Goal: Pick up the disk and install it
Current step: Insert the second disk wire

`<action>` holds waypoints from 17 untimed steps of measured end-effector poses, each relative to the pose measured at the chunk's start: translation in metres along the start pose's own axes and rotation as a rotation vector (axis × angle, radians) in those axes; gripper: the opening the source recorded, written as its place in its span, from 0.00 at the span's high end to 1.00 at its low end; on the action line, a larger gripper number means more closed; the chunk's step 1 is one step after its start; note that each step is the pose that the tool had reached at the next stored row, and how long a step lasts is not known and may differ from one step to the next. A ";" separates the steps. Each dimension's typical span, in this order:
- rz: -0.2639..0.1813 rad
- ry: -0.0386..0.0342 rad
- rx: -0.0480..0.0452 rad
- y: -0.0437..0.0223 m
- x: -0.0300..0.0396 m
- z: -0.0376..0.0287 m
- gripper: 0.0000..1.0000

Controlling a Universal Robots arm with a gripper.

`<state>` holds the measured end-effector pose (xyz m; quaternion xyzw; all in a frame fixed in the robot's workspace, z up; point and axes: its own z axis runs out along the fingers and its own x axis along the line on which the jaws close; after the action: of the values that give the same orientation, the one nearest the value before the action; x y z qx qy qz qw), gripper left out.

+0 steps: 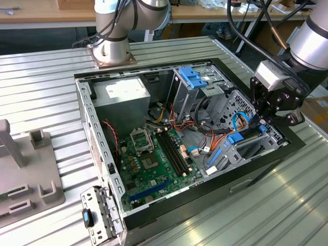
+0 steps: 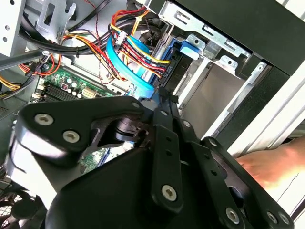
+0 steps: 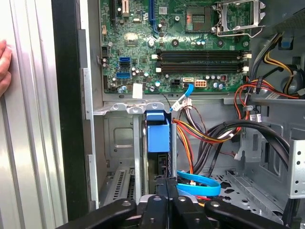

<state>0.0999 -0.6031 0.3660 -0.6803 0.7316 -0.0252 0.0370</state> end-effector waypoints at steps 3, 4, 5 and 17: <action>0.000 0.0000 0.0000 0.0000 0.0000 0.0000 0.76; 0.000 0.0000 0.0000 0.0000 -0.0001 0.0000 0.70; 0.000 0.0002 0.0000 0.0000 -0.0005 0.0000 0.64; 0.006 -0.0578 -0.0045 -0.0007 -0.0015 0.0003 0.64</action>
<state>0.1007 -0.6016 0.3657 -0.6787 0.7322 -0.0037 0.0566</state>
